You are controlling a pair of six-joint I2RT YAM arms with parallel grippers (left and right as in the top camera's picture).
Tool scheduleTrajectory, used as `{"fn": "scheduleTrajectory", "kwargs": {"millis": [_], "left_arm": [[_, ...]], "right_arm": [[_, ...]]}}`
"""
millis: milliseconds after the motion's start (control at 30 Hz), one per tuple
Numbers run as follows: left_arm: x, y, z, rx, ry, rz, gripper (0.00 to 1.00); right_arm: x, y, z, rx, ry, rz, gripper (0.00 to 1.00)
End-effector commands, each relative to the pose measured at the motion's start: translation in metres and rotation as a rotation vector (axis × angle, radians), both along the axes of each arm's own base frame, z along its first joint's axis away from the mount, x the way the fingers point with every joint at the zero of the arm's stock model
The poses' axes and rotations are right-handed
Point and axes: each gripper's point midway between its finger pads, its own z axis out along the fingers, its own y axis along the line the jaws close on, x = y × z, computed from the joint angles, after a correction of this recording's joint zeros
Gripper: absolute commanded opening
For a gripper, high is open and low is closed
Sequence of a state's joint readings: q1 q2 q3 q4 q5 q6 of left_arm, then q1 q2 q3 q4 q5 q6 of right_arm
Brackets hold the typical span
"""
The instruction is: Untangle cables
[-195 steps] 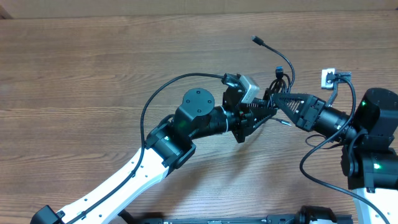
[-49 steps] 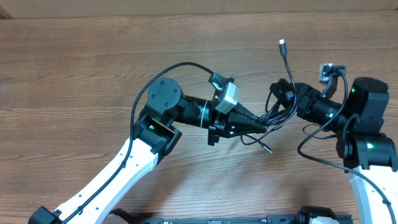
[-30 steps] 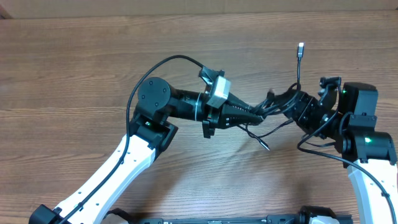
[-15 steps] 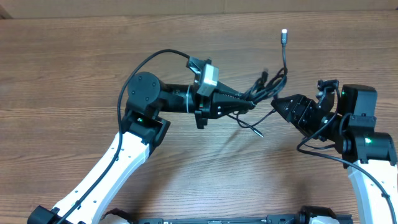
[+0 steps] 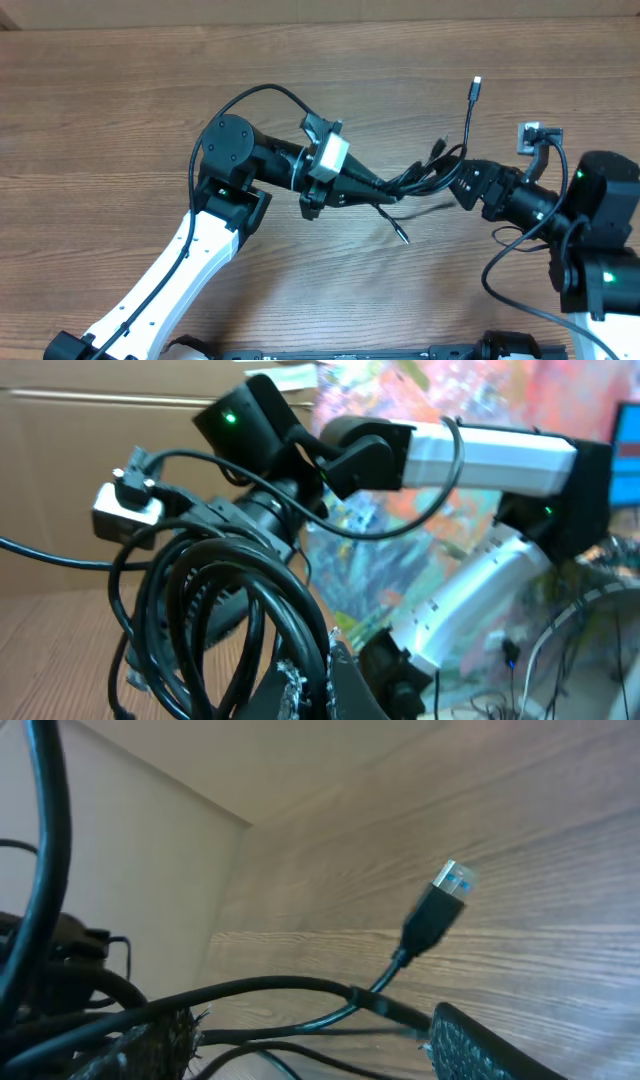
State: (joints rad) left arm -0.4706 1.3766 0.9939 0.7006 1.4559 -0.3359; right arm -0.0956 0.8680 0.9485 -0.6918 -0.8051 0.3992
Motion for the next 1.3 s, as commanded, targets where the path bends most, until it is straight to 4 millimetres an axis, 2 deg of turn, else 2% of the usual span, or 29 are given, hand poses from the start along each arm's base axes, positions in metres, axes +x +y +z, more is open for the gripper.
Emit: {"fn": "scheduleTrajectory", "kwargs": {"millis": [0,400,733,900,1133,1267], "left_arm": [[-0.015,0.007,0.007,-0.022,-0.113,-0.071,0.04],[-0.016,0.008,0.006,-0.030,-0.136,-0.075,0.04],[0.001,0.014,0.008,-0.055,-0.183,0.003,0.04],[0.024,0.018,0.013,-0.082,-0.210,0.120,0.04],[0.030,0.019,0.014,-0.091,-0.225,0.151,0.04],[0.040,0.017,0.011,-0.077,-0.172,0.204,0.04]], "right_arm": [[-0.005,0.002,0.016,-0.012,-0.067,0.014,0.73],[-0.005,0.002,0.016,-0.013,-0.063,0.012,0.73],[-0.007,0.002,0.012,-0.010,-0.041,0.012,0.73],[-0.010,0.002,0.008,-0.007,-0.014,0.013,0.73],[-0.011,0.004,0.010,0.005,-0.016,0.023,0.73],[-0.014,0.011,0.020,0.034,-0.054,0.073,0.73]]}}
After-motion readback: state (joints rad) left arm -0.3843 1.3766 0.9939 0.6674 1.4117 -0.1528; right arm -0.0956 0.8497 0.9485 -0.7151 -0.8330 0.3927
